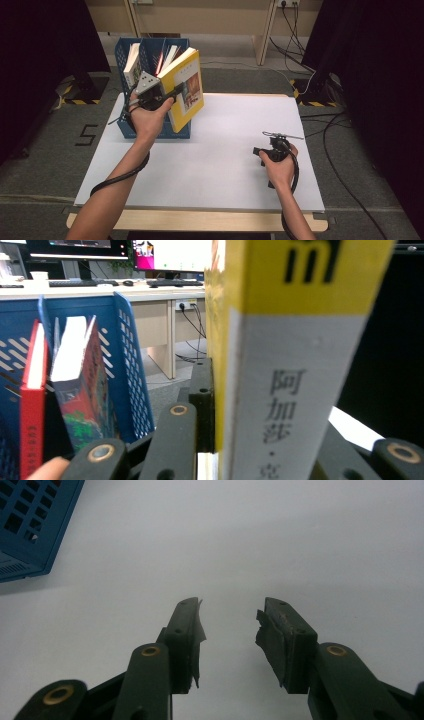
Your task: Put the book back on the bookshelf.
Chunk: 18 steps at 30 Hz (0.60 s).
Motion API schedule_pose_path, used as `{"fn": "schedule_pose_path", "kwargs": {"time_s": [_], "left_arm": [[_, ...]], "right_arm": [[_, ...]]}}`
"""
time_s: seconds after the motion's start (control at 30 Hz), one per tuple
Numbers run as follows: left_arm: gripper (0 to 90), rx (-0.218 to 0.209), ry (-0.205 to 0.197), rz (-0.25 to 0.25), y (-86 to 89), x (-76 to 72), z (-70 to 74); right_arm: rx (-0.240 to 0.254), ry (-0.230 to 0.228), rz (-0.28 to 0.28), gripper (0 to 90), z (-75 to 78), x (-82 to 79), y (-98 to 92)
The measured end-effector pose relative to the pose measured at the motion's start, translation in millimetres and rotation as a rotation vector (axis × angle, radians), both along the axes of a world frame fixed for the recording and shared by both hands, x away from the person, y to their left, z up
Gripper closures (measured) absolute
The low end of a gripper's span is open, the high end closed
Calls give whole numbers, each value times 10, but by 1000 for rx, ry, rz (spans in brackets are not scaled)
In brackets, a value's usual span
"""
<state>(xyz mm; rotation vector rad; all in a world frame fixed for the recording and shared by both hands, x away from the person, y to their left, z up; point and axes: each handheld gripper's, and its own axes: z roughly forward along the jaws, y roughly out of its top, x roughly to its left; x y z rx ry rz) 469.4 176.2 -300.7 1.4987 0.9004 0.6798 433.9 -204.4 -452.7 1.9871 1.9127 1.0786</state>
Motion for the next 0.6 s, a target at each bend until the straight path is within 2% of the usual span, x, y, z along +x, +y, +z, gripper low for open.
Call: {"fn": "schedule_pose_path", "kwargs": {"time_s": [0.2, 0.47, 0.6], "left_arm": [[752, -11, -1, 14, 25, 56, 29], [752, 3, -4, 32, 38, 129, 59], [752, 1, -8, 55, 72, 176, 82]], "right_arm": [[-3, 2, 5, 598, -24, -1, 32], [1, 13, 4, 600, -74, -26, 40], [-4, -1, 11, 601, -71, -39, 31]]}}
